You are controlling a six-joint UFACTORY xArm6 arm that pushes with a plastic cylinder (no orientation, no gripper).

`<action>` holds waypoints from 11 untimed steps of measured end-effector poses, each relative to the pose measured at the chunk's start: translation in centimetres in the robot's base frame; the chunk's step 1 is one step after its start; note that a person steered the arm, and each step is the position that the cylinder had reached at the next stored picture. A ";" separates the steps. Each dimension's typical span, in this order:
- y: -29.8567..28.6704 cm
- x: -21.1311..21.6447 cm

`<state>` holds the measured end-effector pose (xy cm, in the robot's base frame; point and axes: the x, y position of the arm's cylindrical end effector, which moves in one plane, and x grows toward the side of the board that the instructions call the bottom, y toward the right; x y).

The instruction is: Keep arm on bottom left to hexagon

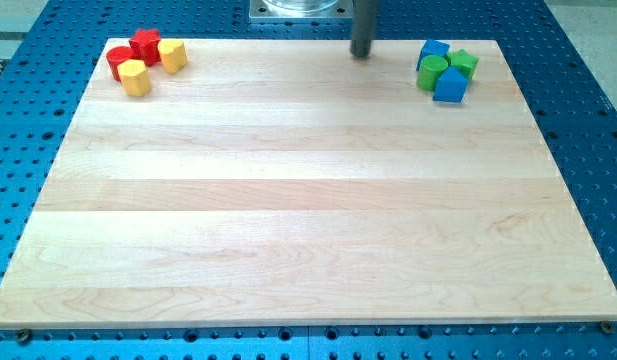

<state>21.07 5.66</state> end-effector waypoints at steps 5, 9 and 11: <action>-17.7 10.4; -36.1 12.2; -36.1 4.0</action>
